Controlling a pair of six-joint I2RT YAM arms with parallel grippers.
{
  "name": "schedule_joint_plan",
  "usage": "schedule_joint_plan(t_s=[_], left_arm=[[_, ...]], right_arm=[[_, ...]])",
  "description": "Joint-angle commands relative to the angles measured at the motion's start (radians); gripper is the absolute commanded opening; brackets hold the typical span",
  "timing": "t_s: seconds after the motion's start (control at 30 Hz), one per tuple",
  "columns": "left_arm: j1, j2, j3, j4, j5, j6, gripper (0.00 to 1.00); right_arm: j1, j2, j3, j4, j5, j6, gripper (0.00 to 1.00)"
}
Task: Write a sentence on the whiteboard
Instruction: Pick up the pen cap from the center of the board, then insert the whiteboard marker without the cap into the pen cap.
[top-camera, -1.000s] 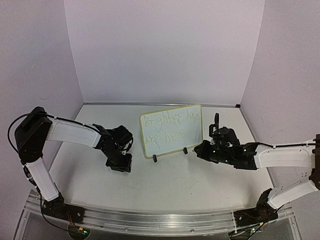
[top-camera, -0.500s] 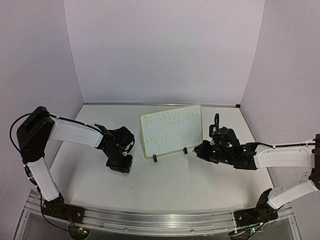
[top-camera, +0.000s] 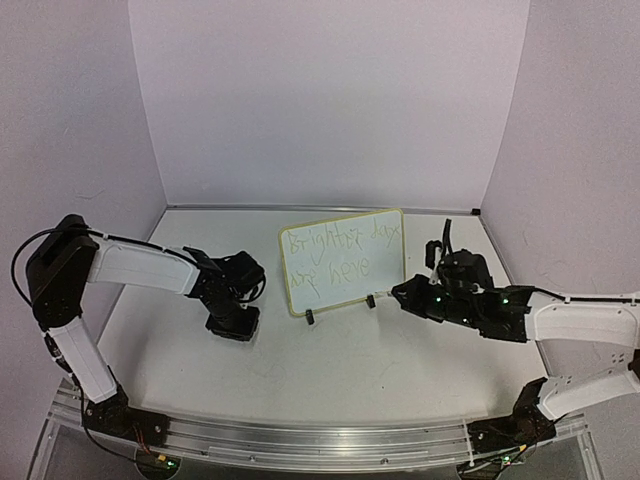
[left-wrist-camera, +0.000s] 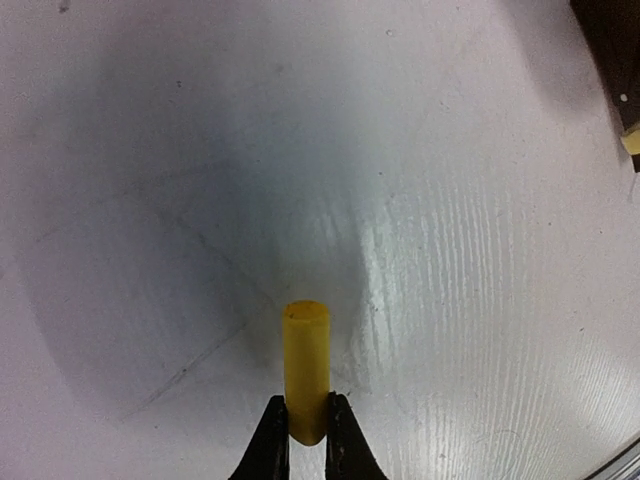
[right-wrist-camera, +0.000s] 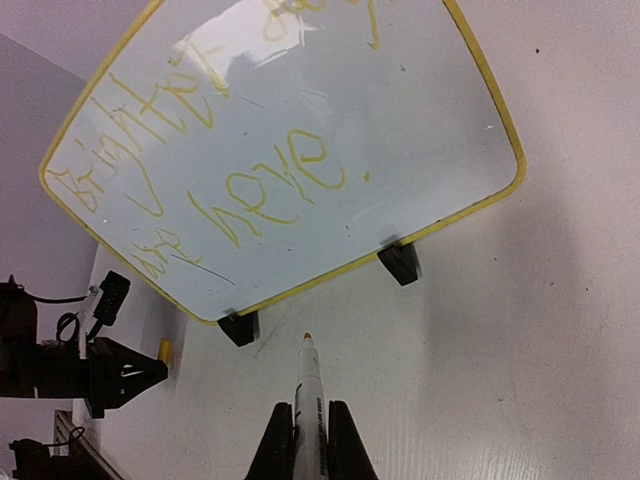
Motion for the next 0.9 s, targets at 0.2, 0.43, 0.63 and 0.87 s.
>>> schedule_joint_plan(t_s=[0.2,0.43,0.63,0.87], left_arm=[[-0.001,-0.347,-0.014,-0.022,-0.077,0.302,0.00],[-0.002,-0.476,0.004,0.003,0.146,0.540,0.00],[-0.004,-0.486,0.025,0.054,0.321,0.608,0.00],[-0.027,-0.454,0.059,0.057,0.426,0.696,0.00]], right_arm=[[-0.143,-0.204,0.054,-0.178,-0.263,-0.115,0.00],[-0.190,-0.091,0.184,-0.213,-0.601,-0.172,0.00],[-0.189,0.050,0.287,-0.215,-0.861,-0.157,0.00],[-0.166,0.165,0.392,-0.215,-1.011,-0.134,0.00]])
